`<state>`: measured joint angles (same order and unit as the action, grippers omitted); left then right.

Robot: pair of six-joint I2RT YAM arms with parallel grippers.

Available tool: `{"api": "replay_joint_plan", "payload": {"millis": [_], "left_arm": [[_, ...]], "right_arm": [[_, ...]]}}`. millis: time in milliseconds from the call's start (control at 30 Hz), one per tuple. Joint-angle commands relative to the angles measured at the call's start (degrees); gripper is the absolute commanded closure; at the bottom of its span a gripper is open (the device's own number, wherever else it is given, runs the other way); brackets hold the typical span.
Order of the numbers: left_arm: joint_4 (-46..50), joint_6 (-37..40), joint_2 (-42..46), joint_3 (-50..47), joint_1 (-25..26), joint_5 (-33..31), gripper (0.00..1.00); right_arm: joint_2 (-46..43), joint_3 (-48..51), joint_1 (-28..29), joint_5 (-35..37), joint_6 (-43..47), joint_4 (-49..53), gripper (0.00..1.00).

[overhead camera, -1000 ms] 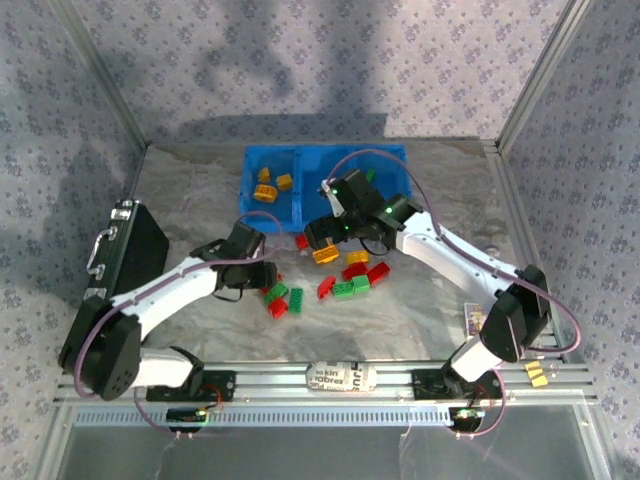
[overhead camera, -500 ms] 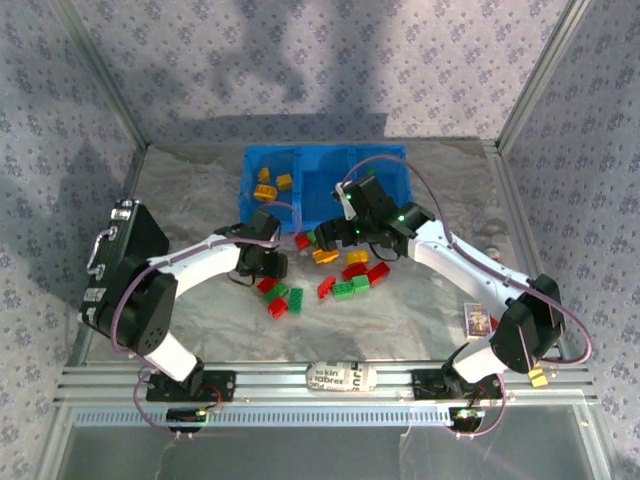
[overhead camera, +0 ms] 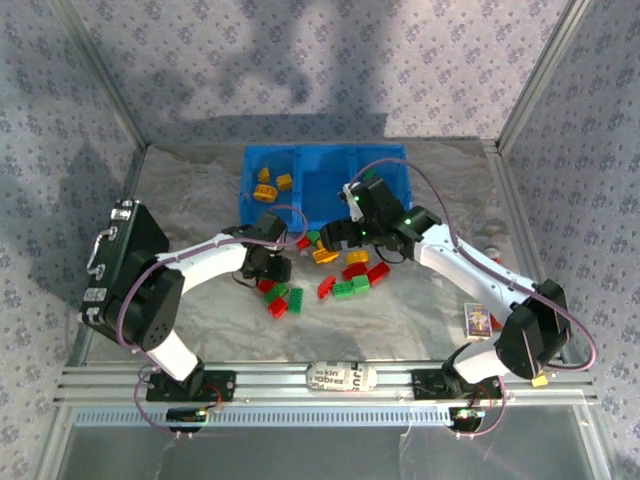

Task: Sort the legos into containers by color
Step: Pick up the lego from the center of the table.

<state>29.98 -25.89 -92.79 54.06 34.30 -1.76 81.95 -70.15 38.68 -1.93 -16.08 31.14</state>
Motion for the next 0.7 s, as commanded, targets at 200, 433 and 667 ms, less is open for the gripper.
{"api": "replay_joint_plan", "payload": {"millis": [200,433,667], "left_arm": [[1.38,1.53,-1.16,-1.52,0.42,-0.61,0.37],[0.95,1.89,-1.78,-1.41,0.44,-0.26,0.51],[3.2,2.65,-0.32,1.84,0.44,-2.61,0.64]], "right_arm": [[-2.59,1.33,-0.77,-1.1,-1.24,-0.72,0.01],[-3.25,1.33,-0.93,-1.23,-1.59,-0.95,0.01],[-5.48,4.5,-1.31,-0.76,-1.74,-0.57,0.01]]}}
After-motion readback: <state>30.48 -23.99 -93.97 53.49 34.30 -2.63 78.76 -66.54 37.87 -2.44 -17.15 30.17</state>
